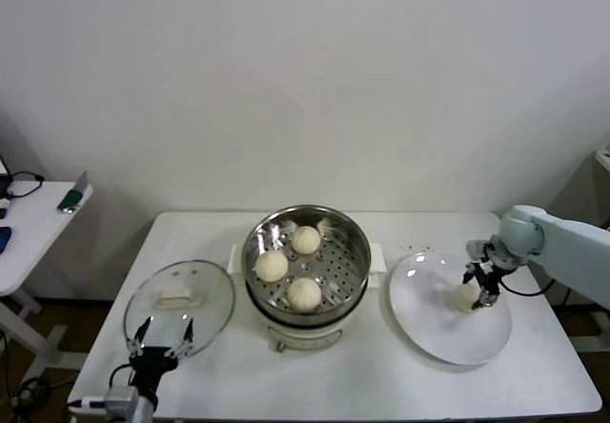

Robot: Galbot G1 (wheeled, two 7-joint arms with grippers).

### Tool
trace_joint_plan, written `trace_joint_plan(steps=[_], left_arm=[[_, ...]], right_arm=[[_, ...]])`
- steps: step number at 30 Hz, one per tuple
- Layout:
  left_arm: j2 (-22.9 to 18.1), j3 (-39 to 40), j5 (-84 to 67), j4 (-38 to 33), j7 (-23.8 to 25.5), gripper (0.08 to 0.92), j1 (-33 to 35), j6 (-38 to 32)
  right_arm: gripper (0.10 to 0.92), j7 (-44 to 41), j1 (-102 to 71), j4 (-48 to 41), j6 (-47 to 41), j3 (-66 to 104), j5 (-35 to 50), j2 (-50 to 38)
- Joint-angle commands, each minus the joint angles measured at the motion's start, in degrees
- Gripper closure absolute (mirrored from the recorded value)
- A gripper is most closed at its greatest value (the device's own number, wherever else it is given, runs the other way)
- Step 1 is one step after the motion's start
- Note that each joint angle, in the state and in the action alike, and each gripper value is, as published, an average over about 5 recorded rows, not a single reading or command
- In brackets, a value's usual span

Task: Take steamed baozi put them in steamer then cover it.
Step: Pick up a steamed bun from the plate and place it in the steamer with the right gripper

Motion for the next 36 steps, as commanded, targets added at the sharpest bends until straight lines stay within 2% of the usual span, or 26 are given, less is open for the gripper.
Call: trace_joint_plan(steps=[1,5,10,18,24,36], left_arm=[[-0.01,0.29,0.13,0.04,0.07,0.177,-0.23,0.28],[0.14,0.29,0.12,-0.35,0.16,0.177,-0.44,0.71],[0.30,0.42,0.13,-0.61,0.21,0.177,-0.58,0.91],[0.22,0.96,0.26,-1.08,0.31,0.177,-0.79,1.24],[0.30,0.72,0.17,-1.10,0.32,0.177,-0.77,1.23],[0.60,0.02,-0.35,-1.01,0.27,0.177,-0.57,1.03]], right_arm=[[0.379,-1.00,20.24,4.86,-0.09,-13.80,11.93,0.94],[0.380,-1.89,35.01,8.82,-0.55,-23.36,20.42,4.09],[0.381,-1.32,47.29,15.35,-3.84,-26.73,28.52,9.59],[0.381,6.03,47.33,24.94,-11.61,-18.85,40.01,18.19],[0.380,9.16,40.39,25.84,-13.96,-16.59,39.69,23.45],[0.380,12.63,27.43,21.46,-15.70,-17.49,30.59,26.60]])
